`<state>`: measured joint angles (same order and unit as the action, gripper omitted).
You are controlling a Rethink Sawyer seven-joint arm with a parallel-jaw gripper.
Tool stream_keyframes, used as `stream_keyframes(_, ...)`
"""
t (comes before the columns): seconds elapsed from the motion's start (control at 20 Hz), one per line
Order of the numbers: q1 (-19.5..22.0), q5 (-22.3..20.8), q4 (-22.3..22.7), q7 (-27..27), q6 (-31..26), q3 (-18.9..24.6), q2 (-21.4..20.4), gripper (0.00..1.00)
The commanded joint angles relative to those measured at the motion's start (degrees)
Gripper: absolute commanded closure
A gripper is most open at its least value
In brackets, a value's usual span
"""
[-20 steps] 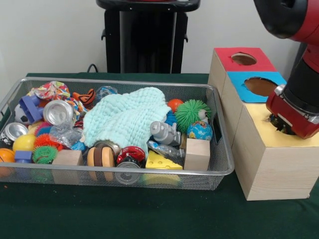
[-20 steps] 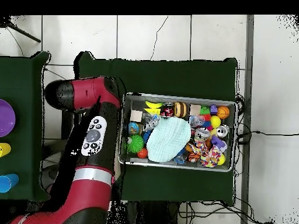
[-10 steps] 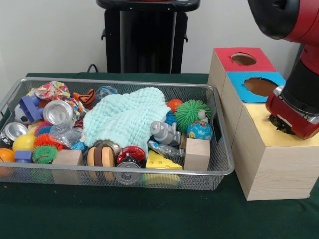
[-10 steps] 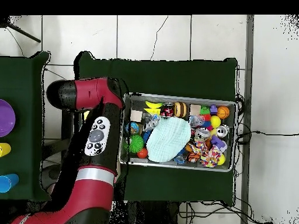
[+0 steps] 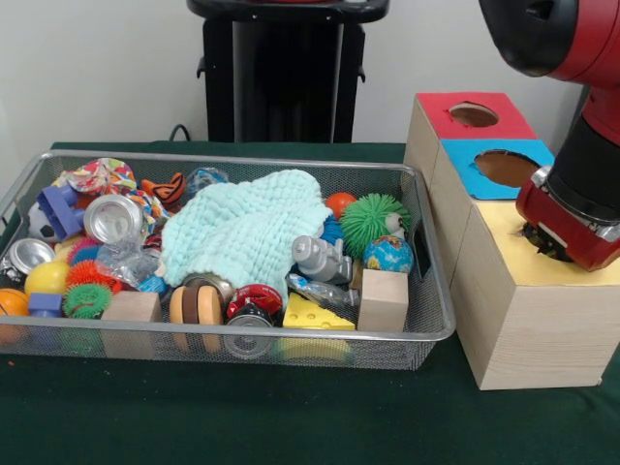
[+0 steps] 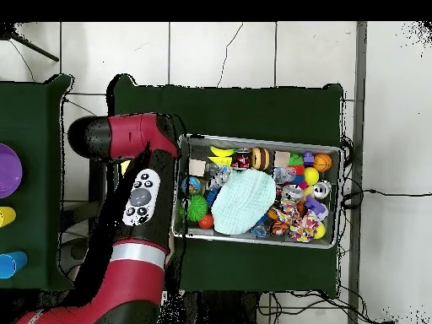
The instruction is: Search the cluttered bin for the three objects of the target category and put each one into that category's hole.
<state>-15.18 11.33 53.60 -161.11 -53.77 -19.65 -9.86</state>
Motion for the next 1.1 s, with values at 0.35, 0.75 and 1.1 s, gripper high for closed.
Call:
stream_keyframes(0.35, 2.7, 1.0, 1.5, -5.2, -4.0, 1.4, -5.9, 1.00)
stream_keyframes(0.75, 2.8, 0.4, -1.5, -2.7, -15.8, -0.3, -11.0, 1.00)
stream_keyframes(1.1, 3.3, -1.1, -3.9, -1.1, -20.9, -0.9, -13.7, 1.00)
